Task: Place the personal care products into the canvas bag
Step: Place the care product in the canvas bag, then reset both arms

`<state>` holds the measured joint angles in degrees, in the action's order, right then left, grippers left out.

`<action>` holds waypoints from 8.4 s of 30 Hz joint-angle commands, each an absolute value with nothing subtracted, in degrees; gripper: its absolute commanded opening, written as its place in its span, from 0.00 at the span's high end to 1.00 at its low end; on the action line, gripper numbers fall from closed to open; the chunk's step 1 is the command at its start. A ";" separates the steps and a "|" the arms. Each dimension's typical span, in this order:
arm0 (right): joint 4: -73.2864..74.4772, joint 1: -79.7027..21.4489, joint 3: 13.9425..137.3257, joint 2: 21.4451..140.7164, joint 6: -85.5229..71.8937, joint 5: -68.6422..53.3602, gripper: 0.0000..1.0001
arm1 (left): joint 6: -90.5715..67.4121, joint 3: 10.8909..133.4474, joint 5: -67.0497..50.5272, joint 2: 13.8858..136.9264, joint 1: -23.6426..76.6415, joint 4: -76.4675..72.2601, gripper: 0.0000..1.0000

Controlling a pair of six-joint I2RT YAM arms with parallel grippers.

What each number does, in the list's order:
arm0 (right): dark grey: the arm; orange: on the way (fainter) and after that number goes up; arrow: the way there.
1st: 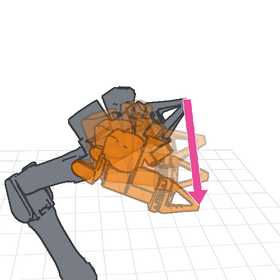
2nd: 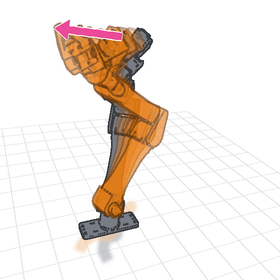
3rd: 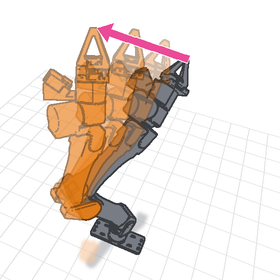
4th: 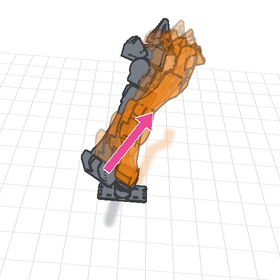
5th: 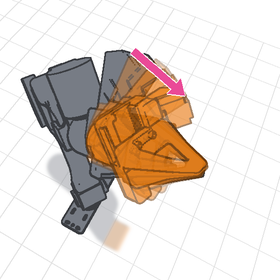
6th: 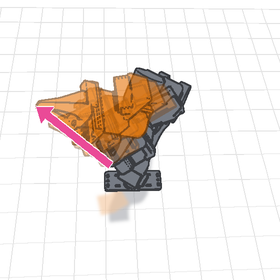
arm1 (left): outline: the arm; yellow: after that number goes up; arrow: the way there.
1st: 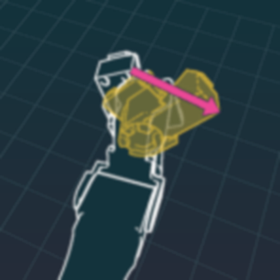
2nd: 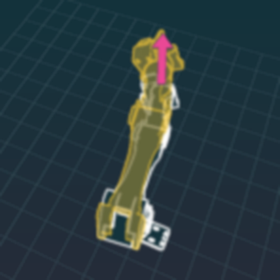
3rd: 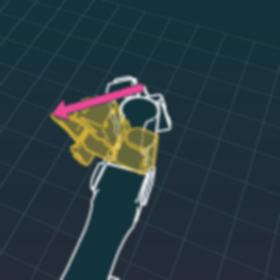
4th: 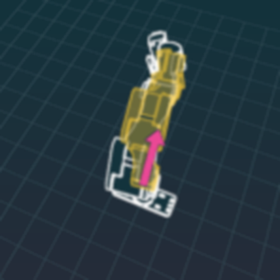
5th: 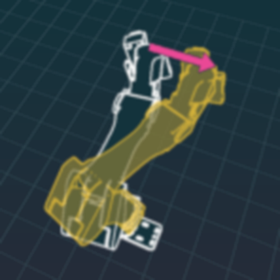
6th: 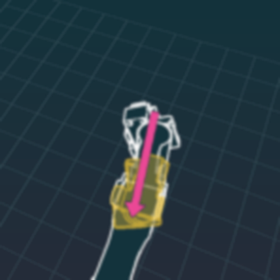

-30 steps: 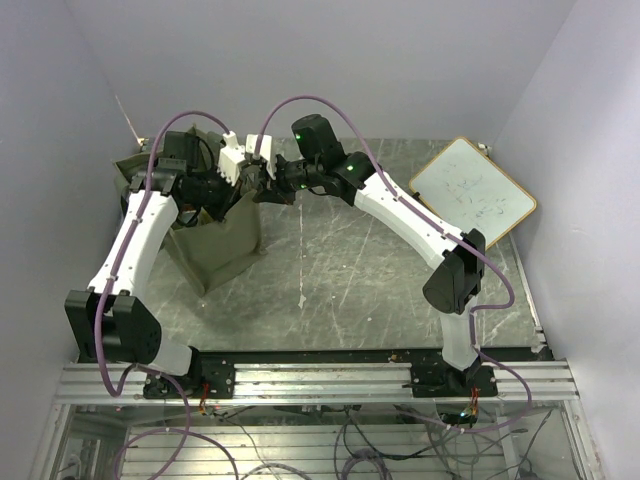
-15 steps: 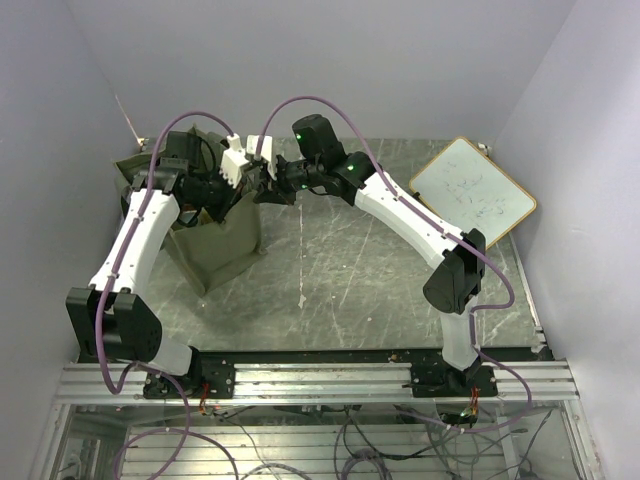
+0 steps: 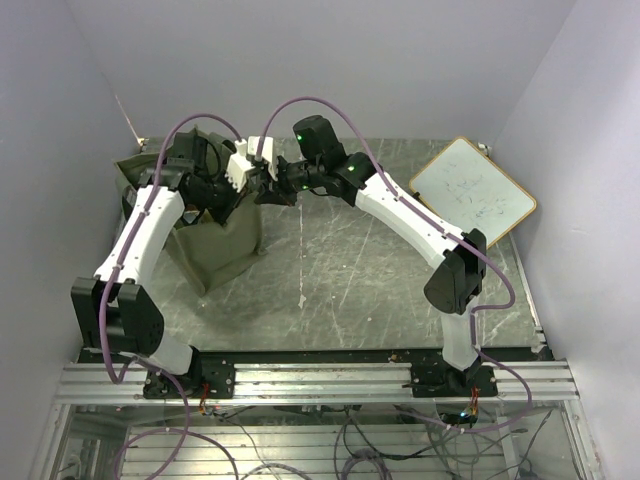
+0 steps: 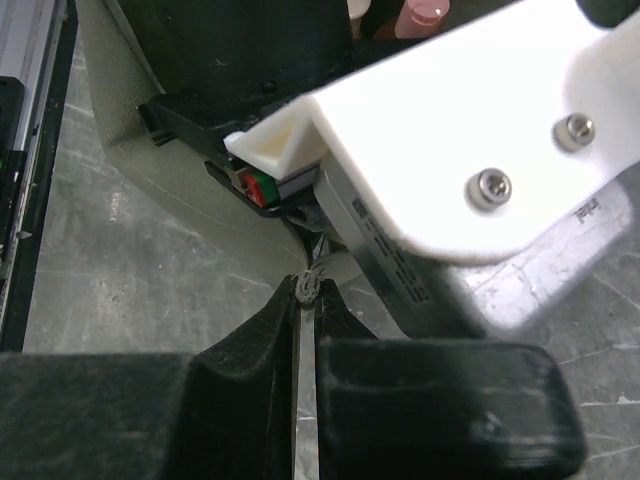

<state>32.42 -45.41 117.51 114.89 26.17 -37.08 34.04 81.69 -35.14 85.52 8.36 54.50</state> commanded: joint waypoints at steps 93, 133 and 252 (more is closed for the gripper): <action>32.05 -45.98 113.11 109.09 29.19 -38.58 0.80 | 30.03 86.21 -31.68 74.61 10.15 51.78 0.22; 14.52 -18.46 83.68 84.74 6.36 -25.25 0.67 | 9.59 78.45 2.16 61.72 10.11 28.10 0.09; 22.74 -3.73 67.80 48.06 6.41 3.95 0.00 | 1.32 66.53 7.76 41.53 6.53 24.57 0.01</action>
<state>23.83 -4.21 68.12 48.05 6.98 4.10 1.48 65.78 7.29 41.98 7.16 25.17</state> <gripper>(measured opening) 0.996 0.991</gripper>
